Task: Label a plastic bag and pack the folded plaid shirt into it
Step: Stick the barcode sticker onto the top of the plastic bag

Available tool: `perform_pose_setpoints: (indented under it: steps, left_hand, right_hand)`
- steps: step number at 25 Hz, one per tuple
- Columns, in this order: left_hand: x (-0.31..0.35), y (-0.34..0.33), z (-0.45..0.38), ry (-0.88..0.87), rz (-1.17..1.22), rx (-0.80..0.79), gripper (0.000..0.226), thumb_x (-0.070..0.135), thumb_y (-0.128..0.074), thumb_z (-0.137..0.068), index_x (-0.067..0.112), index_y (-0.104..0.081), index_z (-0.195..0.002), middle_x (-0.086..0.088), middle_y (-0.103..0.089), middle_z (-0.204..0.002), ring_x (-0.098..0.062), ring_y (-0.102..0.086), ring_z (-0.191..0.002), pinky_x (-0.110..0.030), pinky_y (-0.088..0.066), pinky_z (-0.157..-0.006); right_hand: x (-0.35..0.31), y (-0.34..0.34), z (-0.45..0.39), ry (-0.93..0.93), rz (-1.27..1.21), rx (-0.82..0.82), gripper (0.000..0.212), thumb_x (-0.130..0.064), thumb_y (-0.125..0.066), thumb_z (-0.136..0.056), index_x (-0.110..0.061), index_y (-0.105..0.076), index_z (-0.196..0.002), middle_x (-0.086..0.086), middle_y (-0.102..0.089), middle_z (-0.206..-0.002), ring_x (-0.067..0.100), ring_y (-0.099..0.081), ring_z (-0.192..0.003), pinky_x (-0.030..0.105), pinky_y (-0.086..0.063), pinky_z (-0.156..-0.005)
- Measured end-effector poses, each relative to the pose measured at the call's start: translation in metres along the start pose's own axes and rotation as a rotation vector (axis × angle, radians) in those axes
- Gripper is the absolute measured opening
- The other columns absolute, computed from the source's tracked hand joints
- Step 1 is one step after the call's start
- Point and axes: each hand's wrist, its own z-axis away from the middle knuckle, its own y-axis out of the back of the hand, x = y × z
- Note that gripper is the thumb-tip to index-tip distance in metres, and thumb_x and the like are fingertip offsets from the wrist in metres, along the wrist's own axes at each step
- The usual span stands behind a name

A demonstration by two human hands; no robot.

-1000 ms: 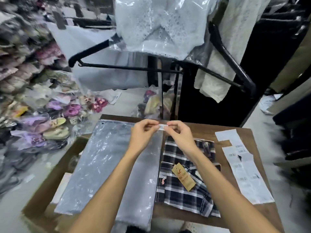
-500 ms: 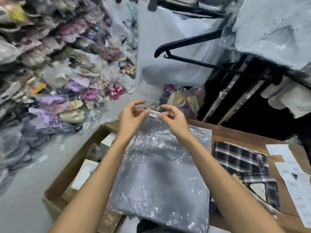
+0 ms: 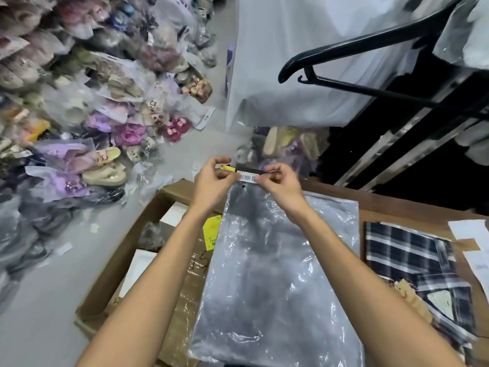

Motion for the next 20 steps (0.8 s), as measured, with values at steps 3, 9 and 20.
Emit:
perform_pose_setpoints:
  steps: [3,9,20]
  left_hand:
    - [-0.02,-0.008,-0.016,0.051,-0.04,-0.025,0.039,0.02,-0.08,-0.081,0.026,-0.059,-0.113,0.003,-0.078,-0.086,-0.013,-0.073,-0.084,-0.03,-0.051,-0.073]
    - [-0.048,-0.019,-0.04,0.086,-0.157,-0.033,0.044,0.025,-0.083,-0.077,0.021,-0.05,-0.105,0.006,-0.075,-0.075,-0.025,-0.072,-0.083,-0.048,-0.058,-0.079]
    - [-0.063,-0.028,-0.05,0.022,-0.301,0.0,0.038,0.015,-0.077,-0.08,0.011,-0.044,-0.099,-0.004,-0.076,-0.072,-0.027,-0.063,-0.084,-0.034,-0.04,-0.066]
  right_hand:
    - [0.02,-0.007,-0.018,-0.067,0.065,0.022,0.027,-0.011,-0.08,-0.083,-0.026,-0.059,-0.09,0.005,-0.069,-0.082,0.018,-0.063,-0.076,0.034,-0.05,-0.076]
    - [0.04,-0.016,-0.037,-0.129,0.251,0.046,0.028,-0.019,-0.083,-0.082,-0.021,-0.057,-0.094,-0.001,-0.069,-0.077,0.008,-0.06,-0.069,0.018,-0.043,-0.063]
    - [0.049,-0.029,-0.042,-0.175,0.396,0.12,0.031,-0.018,-0.08,-0.083,-0.02,-0.052,-0.097,0.002,-0.077,-0.081,0.016,-0.067,-0.084,0.024,-0.04,-0.069]
